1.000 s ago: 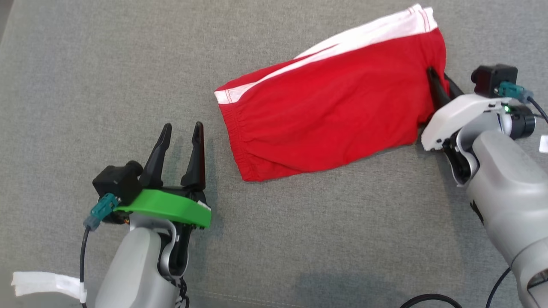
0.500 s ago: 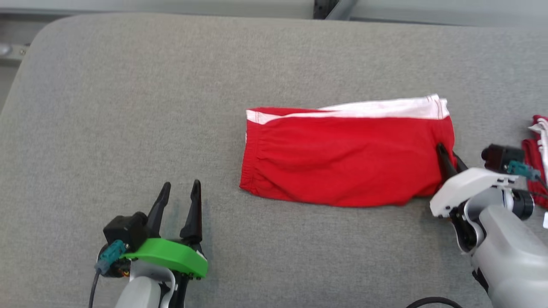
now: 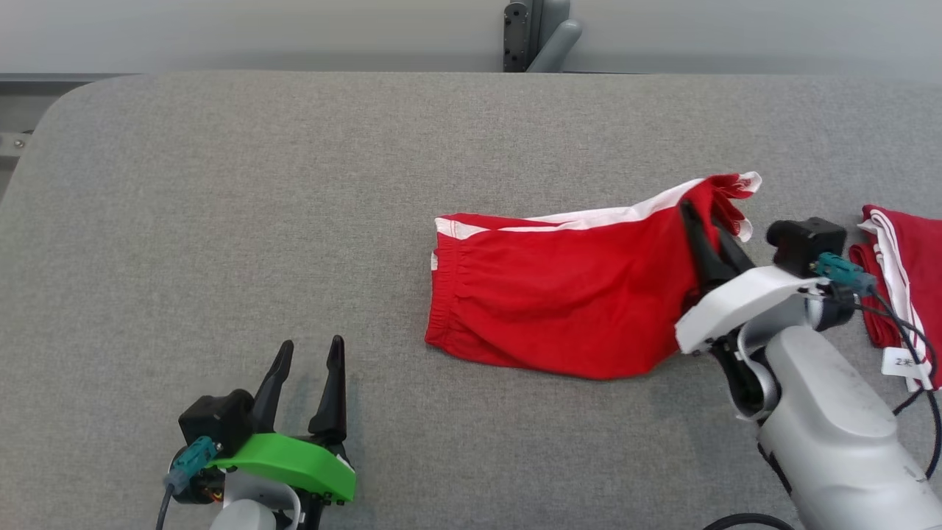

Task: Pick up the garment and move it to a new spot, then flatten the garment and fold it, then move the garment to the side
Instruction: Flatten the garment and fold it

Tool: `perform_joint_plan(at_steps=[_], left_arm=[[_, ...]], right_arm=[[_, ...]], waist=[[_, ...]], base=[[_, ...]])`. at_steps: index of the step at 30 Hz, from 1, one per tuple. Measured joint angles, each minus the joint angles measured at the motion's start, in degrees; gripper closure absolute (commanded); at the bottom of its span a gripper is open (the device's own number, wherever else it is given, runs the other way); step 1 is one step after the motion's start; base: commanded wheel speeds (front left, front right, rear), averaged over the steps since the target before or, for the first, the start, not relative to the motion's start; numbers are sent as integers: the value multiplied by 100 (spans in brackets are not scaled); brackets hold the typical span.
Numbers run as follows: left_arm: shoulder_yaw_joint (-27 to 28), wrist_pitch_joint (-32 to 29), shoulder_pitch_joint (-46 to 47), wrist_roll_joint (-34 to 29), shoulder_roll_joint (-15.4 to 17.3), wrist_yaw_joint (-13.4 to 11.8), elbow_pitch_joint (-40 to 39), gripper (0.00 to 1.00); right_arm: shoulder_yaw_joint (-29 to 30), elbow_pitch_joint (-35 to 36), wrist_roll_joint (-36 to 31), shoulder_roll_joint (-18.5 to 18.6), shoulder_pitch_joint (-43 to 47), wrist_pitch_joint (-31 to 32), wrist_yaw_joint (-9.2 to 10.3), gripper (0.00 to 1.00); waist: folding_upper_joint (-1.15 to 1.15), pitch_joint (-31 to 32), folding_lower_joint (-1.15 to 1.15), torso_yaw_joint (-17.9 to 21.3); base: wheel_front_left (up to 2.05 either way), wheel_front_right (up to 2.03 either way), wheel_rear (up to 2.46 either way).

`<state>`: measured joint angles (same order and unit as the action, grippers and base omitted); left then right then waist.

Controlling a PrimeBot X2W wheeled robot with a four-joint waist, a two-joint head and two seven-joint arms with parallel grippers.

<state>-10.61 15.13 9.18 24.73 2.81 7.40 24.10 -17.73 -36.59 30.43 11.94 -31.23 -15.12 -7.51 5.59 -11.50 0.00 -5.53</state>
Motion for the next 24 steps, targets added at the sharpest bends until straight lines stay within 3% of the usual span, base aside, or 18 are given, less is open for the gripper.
perform_joint_plan(at_steps=[7,15,16,17,18,24], left_arm=[[-43,0,-10,46,-1,1,33,0],[-115,0,-10,94,2,9,43,0],[-137,0,-9,93,1,9,45,0],[-149,0,-9,94,-1,9,48,0],[-156,0,-9,96,1,9,53,0],[-79,-1,-9,94,0,9,48,0]], right_arm=[[-1113,272,42,-400,-102,0,1,100],[-2185,-246,227,-706,-341,9,2,100],[-2285,-365,264,-745,-366,9,2,70],[-2376,-476,321,-779,-392,9,2,23],[-2461,-572,374,-805,-431,9,2,0],[-2694,-372,579,-901,-577,8,2,0]], waist=[[0,10,0,-209],[-1,-16,0,-495],[-1,-23,0,-535],[-1,-30,0,-574],[-1,-36,0,-613],[-1,-45,0,-702]], base=[[0,0,0],[0,0,0],[0,0,0],[0,0,0],[0,0,0],[0,0,0]])
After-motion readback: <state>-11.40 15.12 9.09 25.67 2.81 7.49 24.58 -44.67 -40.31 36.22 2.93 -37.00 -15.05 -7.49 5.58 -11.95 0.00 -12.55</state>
